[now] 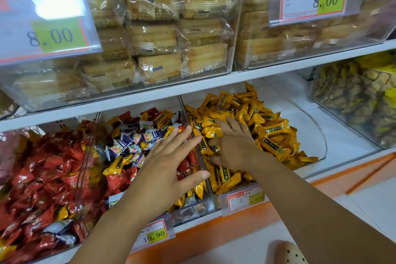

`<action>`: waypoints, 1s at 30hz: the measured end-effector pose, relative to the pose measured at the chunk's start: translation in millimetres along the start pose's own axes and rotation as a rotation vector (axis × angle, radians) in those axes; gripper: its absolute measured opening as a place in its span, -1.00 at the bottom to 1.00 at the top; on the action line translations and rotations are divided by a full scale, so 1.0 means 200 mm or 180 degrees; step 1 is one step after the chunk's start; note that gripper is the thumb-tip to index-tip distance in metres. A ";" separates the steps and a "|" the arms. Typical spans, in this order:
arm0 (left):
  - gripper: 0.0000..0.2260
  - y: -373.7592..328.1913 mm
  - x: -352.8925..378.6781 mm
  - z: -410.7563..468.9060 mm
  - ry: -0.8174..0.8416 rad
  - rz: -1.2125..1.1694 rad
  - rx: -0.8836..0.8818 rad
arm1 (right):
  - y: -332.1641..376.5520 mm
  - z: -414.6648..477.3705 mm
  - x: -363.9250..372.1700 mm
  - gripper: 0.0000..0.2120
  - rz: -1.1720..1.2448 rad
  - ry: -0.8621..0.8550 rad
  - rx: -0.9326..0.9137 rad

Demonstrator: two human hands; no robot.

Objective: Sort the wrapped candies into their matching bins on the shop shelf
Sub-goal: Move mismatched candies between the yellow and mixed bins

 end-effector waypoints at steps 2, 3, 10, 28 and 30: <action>-0.38 0.00 0.00 0.00 -0.0023 0.0006 -0.0006 | -0.02 -0.02 -0.05 -0.70 0.0264 -0.0108 0.0046; -0.39 0.00 0.00 0.00 -0.0032 -0.0011 -0.0005 | -0.04 -0.03 -0.09 -0.73 0.0399 -0.0246 0.0093; -0.38 0.01 -0.02 0.00 -0.0025 0.0026 0.0006 | 0.10 -0.02 -0.05 -0.62 0.0095 -0.0176 -0.0486; -0.38 0.05 0.00 -0.02 0.0054 0.0122 -0.0133 | 0.02 0.09 -0.06 -0.70 0.0295 -0.0278 0.0411; -0.38 0.05 -0.01 -0.03 0.0027 0.0110 -0.0139 | 0.01 0.08 -0.07 -0.79 0.0466 -0.0353 0.0297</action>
Point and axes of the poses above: each hand's wrist, its own z-axis towards the middle knuckle, its own x-axis out of the palm, y = z × x, the point moved 10 cm from there along z, towards the middle knuckle, and after that the axes turned 14 degrees about y, right-handed, at the moved point
